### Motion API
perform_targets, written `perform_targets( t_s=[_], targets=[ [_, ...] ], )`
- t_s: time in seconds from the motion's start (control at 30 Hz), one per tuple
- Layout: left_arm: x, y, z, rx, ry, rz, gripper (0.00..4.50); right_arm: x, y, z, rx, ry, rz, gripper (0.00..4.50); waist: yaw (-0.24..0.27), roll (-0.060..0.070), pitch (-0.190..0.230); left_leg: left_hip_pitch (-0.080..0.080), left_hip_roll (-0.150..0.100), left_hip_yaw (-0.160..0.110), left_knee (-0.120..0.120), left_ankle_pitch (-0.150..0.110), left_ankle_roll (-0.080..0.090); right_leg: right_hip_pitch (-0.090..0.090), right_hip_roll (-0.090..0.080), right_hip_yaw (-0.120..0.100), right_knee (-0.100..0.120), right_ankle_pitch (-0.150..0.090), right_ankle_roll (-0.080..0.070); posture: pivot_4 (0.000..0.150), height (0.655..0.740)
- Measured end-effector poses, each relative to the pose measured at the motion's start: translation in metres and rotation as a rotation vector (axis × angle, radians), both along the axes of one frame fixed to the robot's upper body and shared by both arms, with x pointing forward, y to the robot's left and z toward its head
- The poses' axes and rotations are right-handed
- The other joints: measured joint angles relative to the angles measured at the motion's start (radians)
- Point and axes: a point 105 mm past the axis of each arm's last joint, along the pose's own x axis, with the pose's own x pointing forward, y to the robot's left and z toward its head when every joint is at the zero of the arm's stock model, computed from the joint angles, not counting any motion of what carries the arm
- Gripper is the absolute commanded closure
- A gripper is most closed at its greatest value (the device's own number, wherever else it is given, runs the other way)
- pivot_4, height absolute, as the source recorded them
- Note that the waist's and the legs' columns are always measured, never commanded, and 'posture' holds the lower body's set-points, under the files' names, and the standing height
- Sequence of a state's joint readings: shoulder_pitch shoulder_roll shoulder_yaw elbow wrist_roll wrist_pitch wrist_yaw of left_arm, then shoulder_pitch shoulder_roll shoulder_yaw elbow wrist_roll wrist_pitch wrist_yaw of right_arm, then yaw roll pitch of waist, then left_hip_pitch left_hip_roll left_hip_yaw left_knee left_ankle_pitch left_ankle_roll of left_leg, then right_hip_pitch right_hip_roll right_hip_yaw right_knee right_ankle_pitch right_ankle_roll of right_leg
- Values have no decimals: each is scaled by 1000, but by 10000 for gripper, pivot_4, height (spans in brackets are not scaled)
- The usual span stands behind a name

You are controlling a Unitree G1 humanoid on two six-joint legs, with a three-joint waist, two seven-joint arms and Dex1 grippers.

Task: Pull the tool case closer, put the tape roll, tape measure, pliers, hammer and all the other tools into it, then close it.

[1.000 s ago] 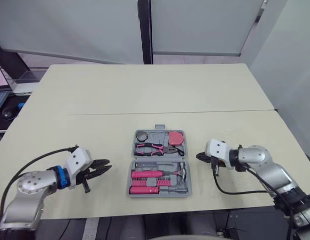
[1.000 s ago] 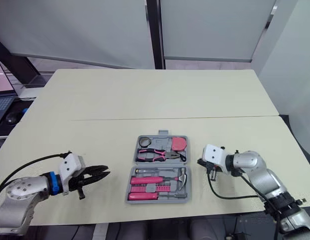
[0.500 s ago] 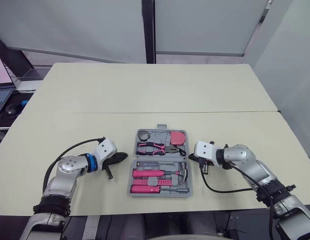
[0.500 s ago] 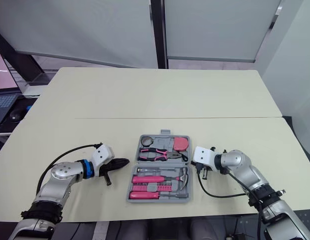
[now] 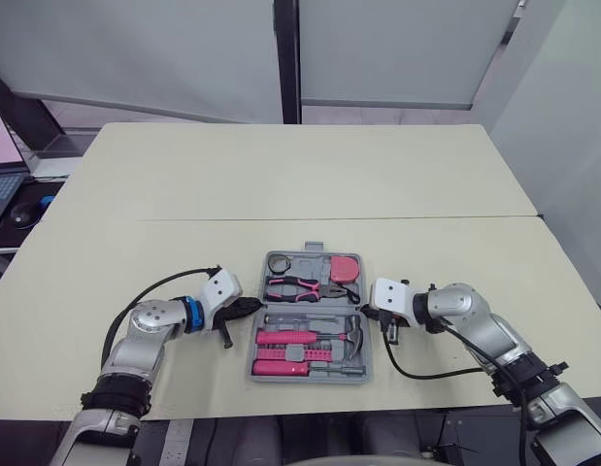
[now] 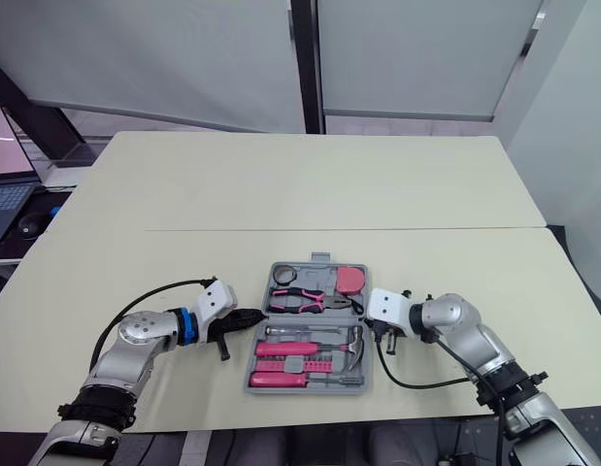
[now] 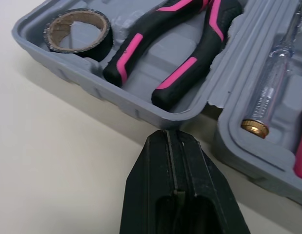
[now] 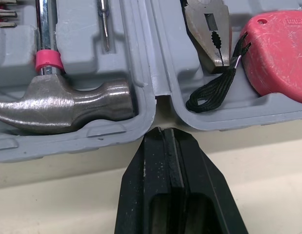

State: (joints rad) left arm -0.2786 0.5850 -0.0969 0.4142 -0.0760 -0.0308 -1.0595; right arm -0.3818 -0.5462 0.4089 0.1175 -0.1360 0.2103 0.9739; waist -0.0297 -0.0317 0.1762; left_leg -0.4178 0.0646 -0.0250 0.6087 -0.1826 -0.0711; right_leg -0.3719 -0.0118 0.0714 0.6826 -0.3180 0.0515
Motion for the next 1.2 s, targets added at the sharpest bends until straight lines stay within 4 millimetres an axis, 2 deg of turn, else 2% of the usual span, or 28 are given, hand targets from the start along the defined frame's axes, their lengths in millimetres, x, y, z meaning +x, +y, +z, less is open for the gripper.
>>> perform_targets(
  t_s=[0.37,0.87,1.2],
  targets=[
    [-9,-6,0,-11,56,5,44825,-2,0,0,1,8,-7,45000,0,0,0,0,0,0,0,0,0,0,0,0,0,0,0,1500,7400],
    [-40,-12,-3,19,121,-72,44825,-20,-5,-3,-21,38,11,45000,-1,0,0,0,0,0,0,0,0,0,0,0,-1,0,0,1500,7400],
    [-46,-12,-4,23,128,-74,44825,-23,-5,-3,-24,51,5,45000,-1,0,0,0,0,0,0,0,0,0,0,0,-1,0,0,1500,7400]
  ],
)
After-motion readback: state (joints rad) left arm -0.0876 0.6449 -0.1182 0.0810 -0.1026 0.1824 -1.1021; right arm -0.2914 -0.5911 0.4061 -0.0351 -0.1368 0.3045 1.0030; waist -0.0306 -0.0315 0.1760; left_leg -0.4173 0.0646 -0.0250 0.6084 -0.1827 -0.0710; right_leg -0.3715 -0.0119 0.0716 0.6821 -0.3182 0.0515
